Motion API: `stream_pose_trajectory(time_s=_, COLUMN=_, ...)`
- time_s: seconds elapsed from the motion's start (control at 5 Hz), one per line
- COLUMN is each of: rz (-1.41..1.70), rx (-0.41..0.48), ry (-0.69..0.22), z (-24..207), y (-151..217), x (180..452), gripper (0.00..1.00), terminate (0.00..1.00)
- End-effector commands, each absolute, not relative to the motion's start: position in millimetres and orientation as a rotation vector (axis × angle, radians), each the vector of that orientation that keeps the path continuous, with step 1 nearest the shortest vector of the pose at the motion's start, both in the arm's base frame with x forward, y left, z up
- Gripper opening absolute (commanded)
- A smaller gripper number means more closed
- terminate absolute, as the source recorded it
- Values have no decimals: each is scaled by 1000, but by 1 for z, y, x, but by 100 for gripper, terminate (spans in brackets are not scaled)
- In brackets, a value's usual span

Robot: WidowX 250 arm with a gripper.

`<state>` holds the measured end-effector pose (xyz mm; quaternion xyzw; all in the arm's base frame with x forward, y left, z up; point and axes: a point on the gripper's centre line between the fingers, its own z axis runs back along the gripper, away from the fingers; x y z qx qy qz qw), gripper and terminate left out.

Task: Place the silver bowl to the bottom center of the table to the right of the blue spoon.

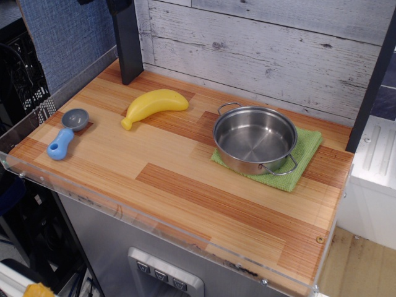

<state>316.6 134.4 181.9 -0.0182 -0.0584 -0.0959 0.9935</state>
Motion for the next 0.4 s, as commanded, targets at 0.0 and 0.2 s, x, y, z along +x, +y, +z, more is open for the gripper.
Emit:
stream_pose_trajectory(time_s=0.0, rz=-192, rx=-36, ry=-117, z=182, y=134, x=317, gripper=100, terminate=0)
stream_pose_trajectory(time_s=0.2, rz=-213, rx=-55, ry=-158, z=176, y=116, x=321, gripper=100, terminate=0)
